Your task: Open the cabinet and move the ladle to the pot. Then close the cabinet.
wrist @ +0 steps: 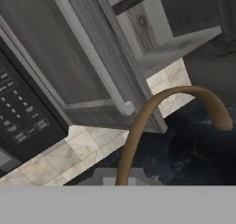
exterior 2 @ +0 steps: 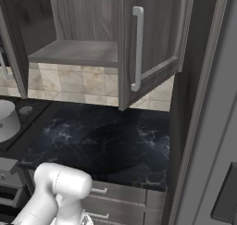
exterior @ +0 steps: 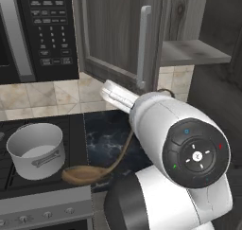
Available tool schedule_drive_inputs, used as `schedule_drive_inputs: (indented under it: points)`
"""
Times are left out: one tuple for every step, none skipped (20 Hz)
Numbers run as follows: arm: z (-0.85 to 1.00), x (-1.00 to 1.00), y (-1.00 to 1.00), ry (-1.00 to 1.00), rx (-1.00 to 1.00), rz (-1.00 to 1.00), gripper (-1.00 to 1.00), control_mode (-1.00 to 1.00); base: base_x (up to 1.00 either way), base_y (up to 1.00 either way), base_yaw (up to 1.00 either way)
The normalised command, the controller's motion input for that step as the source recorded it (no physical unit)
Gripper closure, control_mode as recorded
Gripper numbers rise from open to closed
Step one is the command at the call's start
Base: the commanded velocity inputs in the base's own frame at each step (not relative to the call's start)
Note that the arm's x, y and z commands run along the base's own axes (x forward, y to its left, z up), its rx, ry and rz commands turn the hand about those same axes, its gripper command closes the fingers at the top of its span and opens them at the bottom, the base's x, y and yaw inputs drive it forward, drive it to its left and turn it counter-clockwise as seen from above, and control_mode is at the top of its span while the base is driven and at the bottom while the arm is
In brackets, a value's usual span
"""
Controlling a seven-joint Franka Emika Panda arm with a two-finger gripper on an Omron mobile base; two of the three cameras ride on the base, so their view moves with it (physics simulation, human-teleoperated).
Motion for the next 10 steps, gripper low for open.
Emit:
schedule_drive_inputs:
  points:
    - [0.00,0.15,0.40,0.12,-0.04,0.00,1.00,-1.00,0.00,0.00,0.00]
    - [-0.06,0.18,0.38,0.12,-0.06,0.00,1.00,-1.00,0.00,0.00,0.00]
    - [0.00,0.21,0.37,0.14,-0.02,0.00,1.00,-1.00,0.00,0.00,0.00]
    - [-0.02,0.24,0.40,0.13,-0.03,0.00,1.00,-1.00,0.00,0.00,0.00]
    - [-0.05,0.29,0.39,0.12,-0.03,0.00,1.00,-1.00,0.00,0.00,0.00]
    - [-0.06,0.27,0.39,0.10,-0.04,0.00,1.00,-1.00,0.00,0.00,0.00]
    - [-0.03,0.33,0.34,0.11,-0.03,0.00,1.00,-1.00,0.00,0.00,0.00]
    - [-0.02,0.36,0.36,0.11,-0.04,0.00,1.00,-1.00,0.00,0.00,0.00]
    - [-0.04,0.37,0.31,0.10,-0.03,0.00,1.00,-1.00,0.00,0.00,0.00]
    - [-0.08,0.37,0.24,0.09,-0.02,0.00,1.00,-1.00,0.00,0.00,0.00]
